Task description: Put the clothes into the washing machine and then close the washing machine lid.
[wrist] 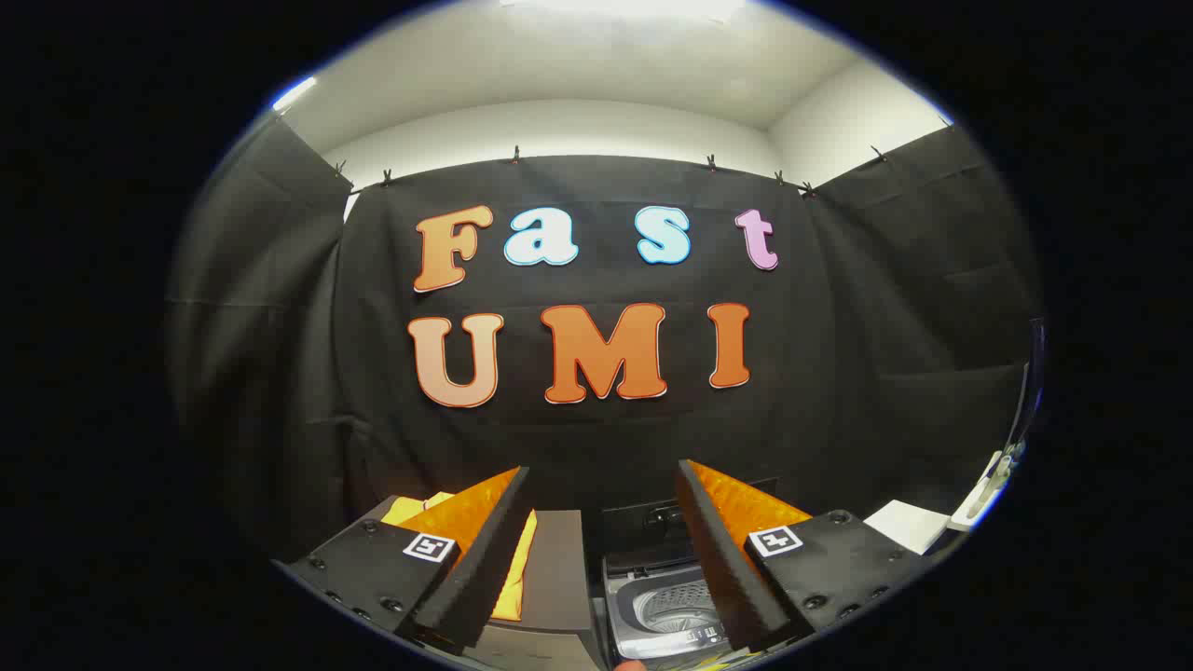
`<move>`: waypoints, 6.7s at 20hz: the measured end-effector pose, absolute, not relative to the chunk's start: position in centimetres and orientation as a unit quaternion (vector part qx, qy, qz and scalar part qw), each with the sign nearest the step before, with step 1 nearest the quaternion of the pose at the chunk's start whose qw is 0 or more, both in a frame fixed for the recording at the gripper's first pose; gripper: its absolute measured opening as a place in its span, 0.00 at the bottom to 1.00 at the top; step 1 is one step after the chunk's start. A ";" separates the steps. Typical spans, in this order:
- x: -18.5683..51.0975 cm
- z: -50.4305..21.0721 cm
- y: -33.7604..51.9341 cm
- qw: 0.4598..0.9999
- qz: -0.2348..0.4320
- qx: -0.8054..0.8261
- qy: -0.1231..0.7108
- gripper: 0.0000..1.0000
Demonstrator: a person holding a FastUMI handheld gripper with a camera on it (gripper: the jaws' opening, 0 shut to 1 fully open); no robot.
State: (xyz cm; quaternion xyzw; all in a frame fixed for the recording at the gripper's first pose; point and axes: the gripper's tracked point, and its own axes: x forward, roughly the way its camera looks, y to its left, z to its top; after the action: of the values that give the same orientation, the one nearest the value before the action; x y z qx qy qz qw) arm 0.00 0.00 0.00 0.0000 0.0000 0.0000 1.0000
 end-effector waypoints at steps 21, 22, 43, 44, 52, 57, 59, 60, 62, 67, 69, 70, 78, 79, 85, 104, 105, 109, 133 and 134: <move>2.0 0.2 1.1 1.000 -0.001 -0.011 0.002 0.99; 2.3 0.0 1.4 1.000 0.001 -0.008 0.005 0.99; 15.8 -14.4 22.4 0.979 0.116 -0.015 0.167 0.99; 16.4 -15.6 22.8 0.976 0.117 -0.015 0.184 0.99; 17.9 -22.8 24.0 0.950 0.097 0.007 0.297 0.99; 17.7 -25.2 23.9 0.932 0.086 0.009 0.351 0.98; 17.7 -25.6 23.6 0.929 0.085 0.001 0.361 0.97; 17.9 -25.5 23.7 0.929 0.083 -0.001 0.360 0.98; 17.7 -25.9 23.7 0.924 0.089 -0.019 0.371 0.99; 17.7 -25.9 24.0 0.923 0.086 -0.022 0.374 0.93; 17.6 -25.9 24.5 0.920 0.094 -0.022 0.379 0.88; 17.6 -25.9 24.6 0.919 0.096 -0.022 0.382 0.83; 17.3 -26.1 25.6 0.906 0.109 -0.001 0.410 0.53; 17.7 -25.8 25.6 0.909 0.102 0.007 0.403 0.29; 17.7 -25.8 25.6 0.904 0.102 0.011 0.414 0.18; 17.1 -13.2 10.7 0.948 0.113 0.106 0.279 0.09; 17.1 -12.2 8.9 0.948 0.116 0.112 0.273 0.09; 17.6 -8.6 1.7 0.953 0.121 0.131 0.245 0.09; 21.4 -5.4 -19.7 0.961 0.136 0.110 0.214 0.09; 21.6 -6.4 -20.0 0.960 0.135 0.109 0.221 0.09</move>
State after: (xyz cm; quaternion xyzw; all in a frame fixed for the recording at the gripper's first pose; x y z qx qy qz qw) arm 21.62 -19.99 -6.43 0.1087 0.2206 0.1347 0.9599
